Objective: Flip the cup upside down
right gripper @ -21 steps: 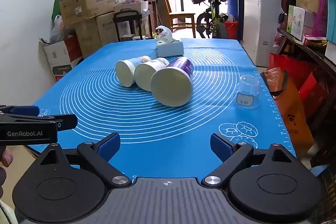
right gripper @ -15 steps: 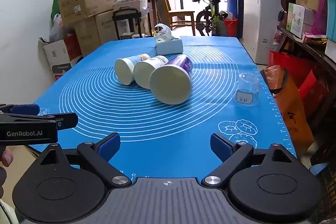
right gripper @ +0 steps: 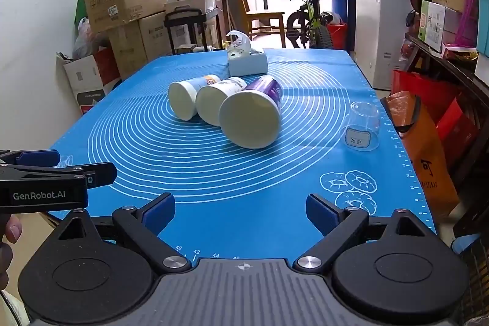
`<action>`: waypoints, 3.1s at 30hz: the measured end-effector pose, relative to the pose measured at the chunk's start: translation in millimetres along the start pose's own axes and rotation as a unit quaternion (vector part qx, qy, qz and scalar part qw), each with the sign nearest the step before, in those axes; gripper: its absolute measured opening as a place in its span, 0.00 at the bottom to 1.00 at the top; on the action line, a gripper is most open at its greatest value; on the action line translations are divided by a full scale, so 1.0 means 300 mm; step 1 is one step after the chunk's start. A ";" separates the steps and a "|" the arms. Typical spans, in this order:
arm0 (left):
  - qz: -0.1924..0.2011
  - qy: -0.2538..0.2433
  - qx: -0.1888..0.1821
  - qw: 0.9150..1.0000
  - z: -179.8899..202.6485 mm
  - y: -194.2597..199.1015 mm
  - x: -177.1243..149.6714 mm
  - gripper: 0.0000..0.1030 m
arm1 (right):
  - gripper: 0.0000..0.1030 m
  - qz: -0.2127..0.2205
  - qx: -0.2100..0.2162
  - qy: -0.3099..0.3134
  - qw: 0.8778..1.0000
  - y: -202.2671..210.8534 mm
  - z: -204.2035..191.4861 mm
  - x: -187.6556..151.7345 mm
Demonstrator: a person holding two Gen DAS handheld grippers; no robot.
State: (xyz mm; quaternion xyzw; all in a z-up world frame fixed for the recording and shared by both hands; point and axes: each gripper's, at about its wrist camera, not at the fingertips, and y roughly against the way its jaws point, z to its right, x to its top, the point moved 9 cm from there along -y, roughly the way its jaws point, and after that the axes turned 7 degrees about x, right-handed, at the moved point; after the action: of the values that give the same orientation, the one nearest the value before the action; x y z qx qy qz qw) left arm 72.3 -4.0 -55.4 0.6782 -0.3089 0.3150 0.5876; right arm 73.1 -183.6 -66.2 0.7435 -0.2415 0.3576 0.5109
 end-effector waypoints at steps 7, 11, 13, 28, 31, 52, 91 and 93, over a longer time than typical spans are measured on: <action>0.000 -0.001 -0.001 1.000 0.005 0.001 0.000 0.91 | 0.90 0.003 -0.002 0.001 1.000 0.004 -0.005 0.002; -0.001 -0.001 0.000 1.000 0.005 0.000 0.000 0.91 | 0.90 0.002 -0.004 -0.001 1.000 0.005 -0.002 -0.002; -0.001 0.000 0.000 1.000 0.004 -0.002 -0.001 0.91 | 0.90 0.003 -0.004 -0.001 1.000 0.005 0.000 -0.002; 0.002 0.009 0.006 1.000 -0.012 -0.007 -0.001 0.91 | 0.90 0.004 -0.006 -0.002 1.000 0.009 0.005 0.002; 0.002 0.009 0.006 1.000 -0.012 -0.007 -0.002 0.91 | 0.90 0.004 -0.006 -0.002 1.000 0.009 0.006 0.002; 0.000 0.007 0.005 1.000 -0.015 -0.013 -0.006 0.91 | 0.90 0.001 -0.006 -0.003 1.000 0.005 0.007 0.001; 0.029 -0.004 -0.003 1.000 -0.061 -0.095 0.163 0.91 | 0.89 0.035 0.009 0.009 0.999 -0.031 -0.005 0.202; 0.031 -0.008 -0.006 0.999 -0.062 -0.123 0.198 0.91 | 0.89 0.042 0.010 0.008 0.999 -0.048 0.002 0.244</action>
State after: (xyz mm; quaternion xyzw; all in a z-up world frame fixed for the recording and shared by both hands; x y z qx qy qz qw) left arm 136.6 15.8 -28.7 0.6670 -0.3366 0.3260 0.5793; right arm 129.6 -178.5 -17.9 0.7346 -0.2649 0.3871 0.4902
